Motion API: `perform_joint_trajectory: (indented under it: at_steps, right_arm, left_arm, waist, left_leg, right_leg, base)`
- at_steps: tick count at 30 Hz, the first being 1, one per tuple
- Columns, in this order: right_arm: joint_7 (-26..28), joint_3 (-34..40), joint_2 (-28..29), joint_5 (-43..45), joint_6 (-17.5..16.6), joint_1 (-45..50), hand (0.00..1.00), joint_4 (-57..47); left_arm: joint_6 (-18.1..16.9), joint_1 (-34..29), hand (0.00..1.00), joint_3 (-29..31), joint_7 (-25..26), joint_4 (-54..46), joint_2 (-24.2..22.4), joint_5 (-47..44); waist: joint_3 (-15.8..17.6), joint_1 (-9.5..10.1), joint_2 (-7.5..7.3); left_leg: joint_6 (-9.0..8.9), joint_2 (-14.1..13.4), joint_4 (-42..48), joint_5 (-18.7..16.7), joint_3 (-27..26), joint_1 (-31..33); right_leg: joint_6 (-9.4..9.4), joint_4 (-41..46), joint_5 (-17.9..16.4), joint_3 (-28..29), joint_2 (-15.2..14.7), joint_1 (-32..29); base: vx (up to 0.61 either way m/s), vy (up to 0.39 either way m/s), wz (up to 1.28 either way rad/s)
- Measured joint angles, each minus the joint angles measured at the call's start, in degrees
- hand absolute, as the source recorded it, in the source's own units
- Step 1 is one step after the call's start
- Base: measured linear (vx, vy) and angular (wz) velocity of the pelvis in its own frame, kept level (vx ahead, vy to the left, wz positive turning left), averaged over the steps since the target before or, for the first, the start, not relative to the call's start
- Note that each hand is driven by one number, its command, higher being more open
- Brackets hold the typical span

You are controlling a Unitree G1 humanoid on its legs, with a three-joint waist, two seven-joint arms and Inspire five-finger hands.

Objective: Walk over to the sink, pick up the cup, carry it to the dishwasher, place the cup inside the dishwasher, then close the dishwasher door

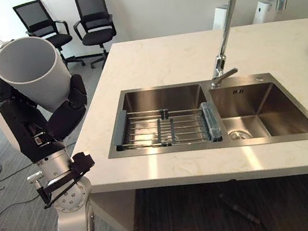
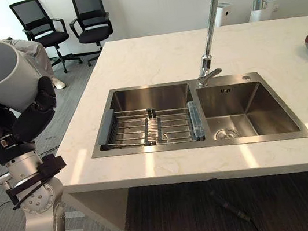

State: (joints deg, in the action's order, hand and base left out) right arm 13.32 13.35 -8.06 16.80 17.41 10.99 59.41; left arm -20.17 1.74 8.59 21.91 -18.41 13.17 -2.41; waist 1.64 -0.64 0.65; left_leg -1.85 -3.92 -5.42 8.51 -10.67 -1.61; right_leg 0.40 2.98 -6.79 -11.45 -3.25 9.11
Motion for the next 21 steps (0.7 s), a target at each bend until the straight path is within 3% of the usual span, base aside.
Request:
perform_joint_trajectory:
  at_steps: [8,11,14,15,16,17,18,19,20,21]
  right_arm:
    - [0.57,0.37,-0.35,-0.1,-0.18,0.0,1.0,1.1]
    - [1.57,0.31,-1.22,-0.26,-0.17,-0.35,1.0,1.96]
    - [4.1,0.3,-3.0,-1.37,0.03,-0.52,1.0,2.05]
    - [5.0,0.32,-3.74,-2.31,0.08,-0.92,1.0,2.29]
    - [5.34,0.34,-3.96,-2.77,0.08,-1.4,1.0,2.62]
    - [5.61,0.89,-3.94,-2.98,-0.02,-1.57,1.0,4.41]
    - [5.6,1.01,-4.28,-2.83,-0.03,-2.14,1.0,5.31]
    - [5.49,0.66,-5.36,-2.93,0.57,-2.28,1.0,5.55]
    - [5.48,-0.05,-6.25,-2.95,0.92,-2.2,1.0,5.73]
    - [5.45,-0.33,-8.54,-2.97,1.48,-2.36,1.0,5.62]
  left_arm:
    - [1.41,-2.53,0.0,0.03,-2.71,-0.1,-0.82,0.27]
    - [2.96,-6.67,0.0,0.15,-3.5,-2.31,-0.96,0.58]
    - [3.93,-12.41,0.0,1.21,-3.54,-5.28,-2.25,3.24]
    - [3.96,-13.84,0.0,2.96,-3.48,-6.12,-3.33,3.52]
    - [3.96,-14.08,0.0,3.96,-3.44,-6.19,-3.74,3.47]
    - [4.01,-13.81,0.0,5.49,-3.39,-6.2,-4.38,3.23]
    - [3.86,-13.64,0.0,5.97,-3.37,-6.51,-4.9,2.8]
    - [3.12,-13.64,0.0,6.4,-3.36,-6.59,-5.64,2.28]
    - [2.85,-13.66,0.0,6.64,-3.34,-6.78,-5.98,2.25]
    - [2.46,-13.22,0.0,6.46,-3.39,-7.74,-7.2,1.66]
  waist:
    - [0.34,1.06,0.63]
    - [0.88,1.72,1.52]
    - [2.02,3.7,3.3]
    - [2.4,4.65,3.9]
    - [2.38,4.89,3.78]
    - [2.68,5.0,1.65]
    - [3.01,5.18,1.12]
    - [2.83,6.26,1.42]
    - [2.57,6.9,1.84]
    - [2.61,7.58,4.73]
  left_leg:
    - [0.05,0.2,0.01,0.47,2.01,0.45]
    - [-0.13,0.35,0.05,0.99,4.04,2.22]
    - [-0.11,1.2,0.1,2.53,9.22,5.39]
    - [1.0,1.31,0.09,1.59,9.32,6.56]
    - [2.69,1.4,0.17,-0.12,7.23,7.21]
    - [6.74,2.22,2.4,-4.1,-0.48,8.25]
    - [8.35,1.89,7.58,-5.33,-6.97,9.7]
    - [9.05,1.06,14.32,-5.81,-12.69,10.39]
    - [9.37,0.25,16.94,-5.68,-14.6,10.3]
    - [9.79,0.46,18.1,-3.44,-14.83,9.9]
  right_leg:
    - [-0.09,-0.11,-0.04,-1.9,0.13,0.86]
    - [-0.18,-0.09,-0.11,-4.32,0.3,0.52]
    - [-0.33,0.44,-0.7,-9.77,0.49,-0.24]
    - [-0.24,0.71,-0.91,-12.83,0.73,-0.22]
    - [-0.25,0.26,-0.86,-14.87,0.35,0.03]
    - [-0.49,-1.28,-0.57,-19.94,-2.19,0.91]
    - [-0.5,-1.19,-0.59,-23.96,-3.89,1.59]
    - [-0.69,-0.12,-0.79,-27.92,-5.7,2.0]
    - [-0.76,1.22,-1.16,-29.51,-6.44,1.93]
    - [-1.91,9.21,-3.26,-33.09,-7.99,0.41]
  base:
    - [-0.02,-0.006,0.12]
    - [-0.05,-0.013,0.44]
    - [-0.07,-0.035,0.93]
    - [-0.08,-0.063,0.97]
    - [-0.06,-0.02,1.6]
    - [-0.02,0.029,1.83]
    - [0.04,0.09,2.24]
    - [0.06,0.069,1.7]
    - [0.08,0.105,1.73]
    - [0.0,0.108,2.13]
